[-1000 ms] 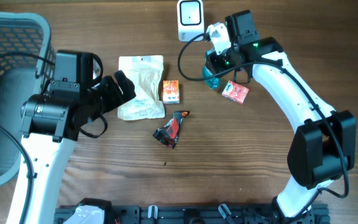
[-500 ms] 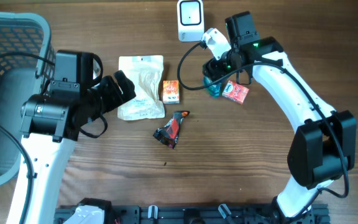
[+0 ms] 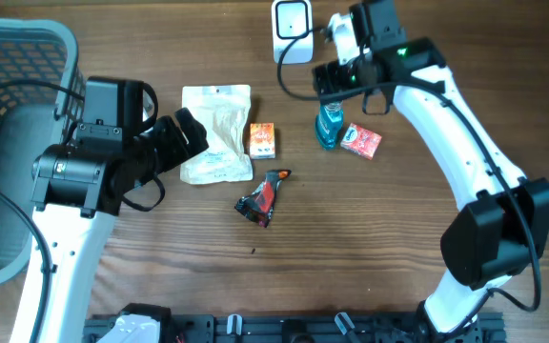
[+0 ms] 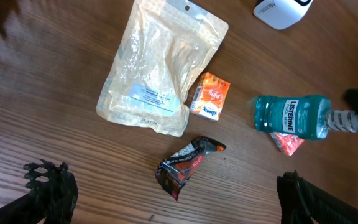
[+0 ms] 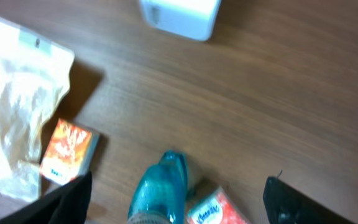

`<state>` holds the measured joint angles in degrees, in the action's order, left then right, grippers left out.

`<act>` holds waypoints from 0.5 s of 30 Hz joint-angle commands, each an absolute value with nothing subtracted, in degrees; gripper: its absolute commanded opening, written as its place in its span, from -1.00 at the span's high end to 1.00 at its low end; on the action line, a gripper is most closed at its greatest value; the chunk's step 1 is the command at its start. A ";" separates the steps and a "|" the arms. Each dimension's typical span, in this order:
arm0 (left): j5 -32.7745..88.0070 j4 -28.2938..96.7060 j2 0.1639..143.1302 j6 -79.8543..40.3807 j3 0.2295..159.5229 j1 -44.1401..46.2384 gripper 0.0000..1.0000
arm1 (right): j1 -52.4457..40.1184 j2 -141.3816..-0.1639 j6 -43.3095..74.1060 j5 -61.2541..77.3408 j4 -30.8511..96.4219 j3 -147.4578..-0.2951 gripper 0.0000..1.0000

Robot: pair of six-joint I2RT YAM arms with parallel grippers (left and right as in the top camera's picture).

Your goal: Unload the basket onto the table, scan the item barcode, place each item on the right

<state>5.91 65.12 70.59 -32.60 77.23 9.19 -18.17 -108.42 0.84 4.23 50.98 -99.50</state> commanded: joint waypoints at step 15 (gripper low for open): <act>6.59 65.01 70.50 -31.75 77.73 8.88 -1.00 | -18.04 -101.03 44.10 7.29 68.31 -102.48 -1.00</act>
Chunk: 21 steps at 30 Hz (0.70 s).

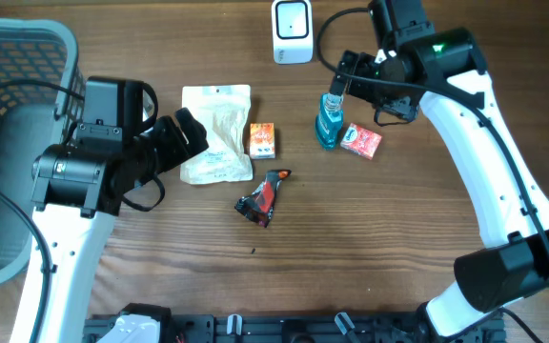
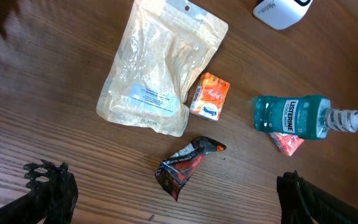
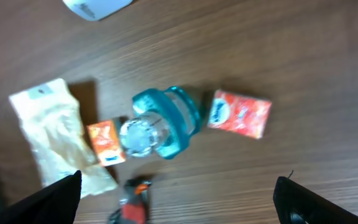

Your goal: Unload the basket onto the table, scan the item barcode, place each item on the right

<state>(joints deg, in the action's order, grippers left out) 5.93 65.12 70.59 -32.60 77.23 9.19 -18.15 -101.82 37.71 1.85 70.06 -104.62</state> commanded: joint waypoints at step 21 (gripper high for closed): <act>6.59 65.01 70.50 -31.75 77.73 8.88 -1.00 | -19.09 -101.86 49.69 7.01 49.63 -87.83 -0.64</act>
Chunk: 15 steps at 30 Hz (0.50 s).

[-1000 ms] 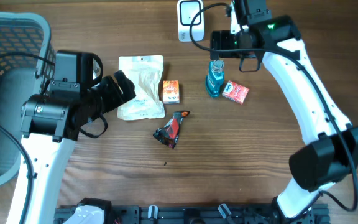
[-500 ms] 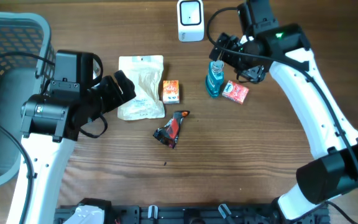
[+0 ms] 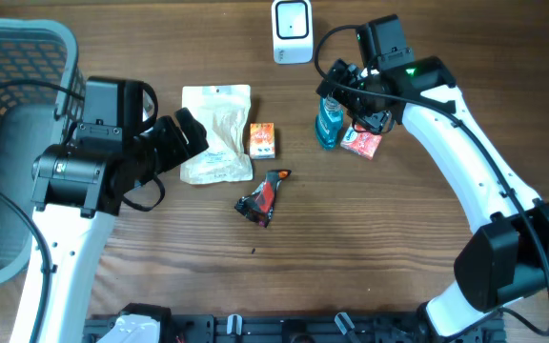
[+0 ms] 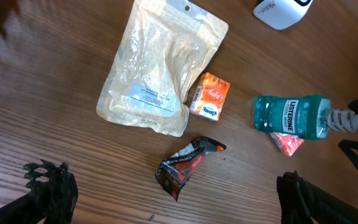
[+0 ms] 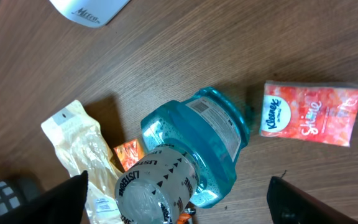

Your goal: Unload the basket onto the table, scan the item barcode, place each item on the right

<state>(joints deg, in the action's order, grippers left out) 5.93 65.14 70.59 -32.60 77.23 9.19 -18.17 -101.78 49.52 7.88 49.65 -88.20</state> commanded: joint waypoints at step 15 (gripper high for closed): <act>6.59 65.01 70.50 -31.75 77.73 8.88 -1.00 | -25.28 -101.91 57.36 -6.81 49.95 -87.83 -0.42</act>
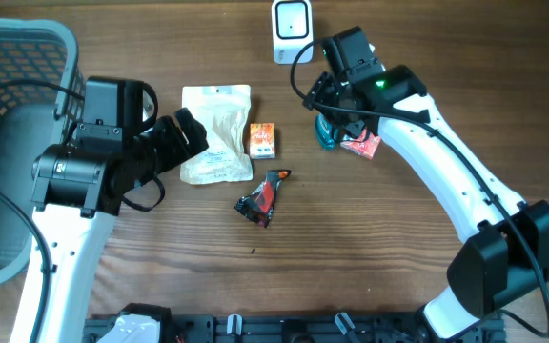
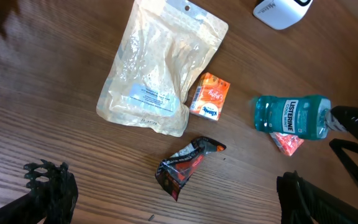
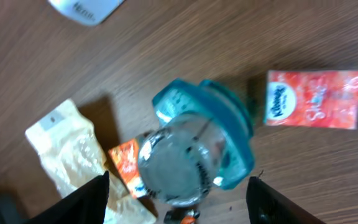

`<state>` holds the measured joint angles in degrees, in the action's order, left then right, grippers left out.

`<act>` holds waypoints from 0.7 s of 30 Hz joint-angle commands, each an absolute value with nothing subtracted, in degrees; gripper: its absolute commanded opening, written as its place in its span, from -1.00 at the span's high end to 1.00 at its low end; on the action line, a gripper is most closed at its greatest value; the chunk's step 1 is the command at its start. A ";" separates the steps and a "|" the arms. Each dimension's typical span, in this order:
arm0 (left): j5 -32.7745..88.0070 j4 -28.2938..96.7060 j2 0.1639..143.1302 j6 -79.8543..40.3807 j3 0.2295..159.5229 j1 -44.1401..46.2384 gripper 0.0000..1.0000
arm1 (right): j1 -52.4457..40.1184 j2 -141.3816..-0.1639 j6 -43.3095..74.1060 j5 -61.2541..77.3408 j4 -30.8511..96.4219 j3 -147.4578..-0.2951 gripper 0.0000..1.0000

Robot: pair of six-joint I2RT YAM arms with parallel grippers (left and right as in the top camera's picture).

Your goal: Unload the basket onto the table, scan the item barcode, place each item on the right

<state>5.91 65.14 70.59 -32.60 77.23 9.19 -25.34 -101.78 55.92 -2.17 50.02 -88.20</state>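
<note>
A teal mouthwash bottle (image 3: 219,127) with a clear cap stands upright on the wooden table; it also shows as the bottle (image 2: 291,117) in the left wrist view. My right gripper (image 3: 178,182) is open and hangs straight above the cap, its fingers wide on either side without touching it. From overhead the right gripper (image 1: 332,107) covers most of the bottle (image 1: 326,139). The white scanner (image 1: 292,30) stands at the table's far edge. My left gripper (image 1: 187,135) is open and holds nothing, off to the left by the pouch.
A pale pouch (image 1: 215,145), an orange tissue box (image 1: 262,139) and a dark snack wrapper (image 1: 263,197) lie left of the bottle. A red Kleenex pack (image 1: 362,144) lies right beside it. A grey basket (image 1: 8,143) fills the left edge.
My right gripper has moved left from beside the bottle's right side to directly above its cap. The bottle stands where it did. The left arm has not moved.
My right gripper was open near the scanner, with the bottle below it. Then it was further right, looking down on the bottle and the Kleenex pack. Then it was close beside the bottle, and now it is over the cap. The left arm stayed still.
</note>
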 commanded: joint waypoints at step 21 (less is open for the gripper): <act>6.59 65.01 70.50 -31.75 77.73 8.88 -1.00 | -25.28 -101.91 58.67 -7.53 48.88 -87.61 -0.10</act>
